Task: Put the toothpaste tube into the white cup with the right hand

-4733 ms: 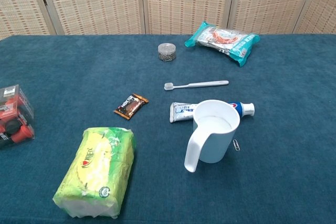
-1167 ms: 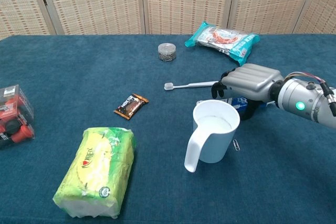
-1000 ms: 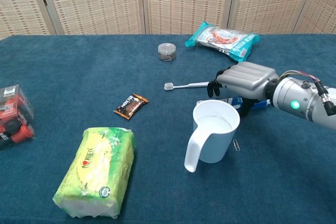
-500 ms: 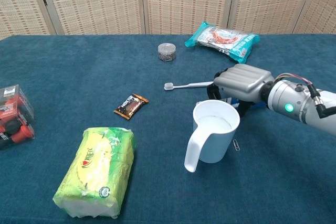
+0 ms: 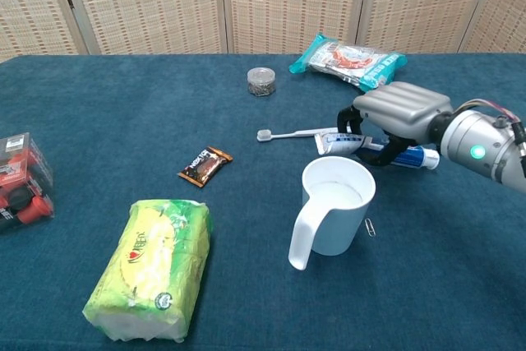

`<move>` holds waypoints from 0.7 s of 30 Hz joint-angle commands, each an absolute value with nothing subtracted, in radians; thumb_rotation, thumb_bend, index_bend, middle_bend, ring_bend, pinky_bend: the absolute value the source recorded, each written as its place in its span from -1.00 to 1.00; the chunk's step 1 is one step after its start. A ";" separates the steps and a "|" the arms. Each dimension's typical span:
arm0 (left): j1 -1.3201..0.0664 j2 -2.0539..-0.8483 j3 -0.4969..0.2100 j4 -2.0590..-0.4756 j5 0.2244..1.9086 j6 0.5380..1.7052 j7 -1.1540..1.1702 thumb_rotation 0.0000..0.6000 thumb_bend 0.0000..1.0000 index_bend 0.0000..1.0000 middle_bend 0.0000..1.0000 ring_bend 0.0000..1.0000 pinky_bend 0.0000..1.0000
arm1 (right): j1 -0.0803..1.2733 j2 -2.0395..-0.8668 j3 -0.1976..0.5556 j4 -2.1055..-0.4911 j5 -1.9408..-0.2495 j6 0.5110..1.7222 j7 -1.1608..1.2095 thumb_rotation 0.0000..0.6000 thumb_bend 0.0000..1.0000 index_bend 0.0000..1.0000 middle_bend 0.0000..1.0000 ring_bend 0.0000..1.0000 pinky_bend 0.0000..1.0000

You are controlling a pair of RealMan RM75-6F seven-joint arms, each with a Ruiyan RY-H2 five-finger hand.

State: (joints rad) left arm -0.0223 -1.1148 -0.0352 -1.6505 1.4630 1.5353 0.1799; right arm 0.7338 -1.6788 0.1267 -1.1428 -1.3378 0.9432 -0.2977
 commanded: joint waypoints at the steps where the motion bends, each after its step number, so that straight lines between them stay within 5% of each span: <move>1: -0.024 -1.112 -0.037 -1.656 1.467 1.538 0.183 1.00 -0.59 -0.53 -0.80 -0.82 -0.70 | 0.695 -1.625 0.139 -1.194 -1.380 1.024 -0.175 1.00 -0.16 0.32 0.09 -0.37 -0.56; 13: -0.035 -1.100 -0.042 -1.696 1.482 1.537 0.211 1.00 -0.59 -0.53 -0.80 -0.82 -0.70 | 0.623 -1.465 0.155 -1.448 -1.547 1.247 0.260 1.00 -0.16 0.34 0.10 -0.35 -0.56; 21: -0.036 -1.094 -0.042 -1.710 1.479 1.535 0.220 1.00 -0.59 -0.53 -0.80 -0.82 -0.70 | 0.635 -1.464 0.135 -1.529 -1.672 1.324 0.461 1.00 -0.17 0.34 0.10 -0.35 -0.56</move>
State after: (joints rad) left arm -0.0364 -1.0939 -0.0417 -1.7096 1.4794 1.5351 0.2206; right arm 0.6312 -1.4647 0.1417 -1.5043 -1.6373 1.2986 0.4218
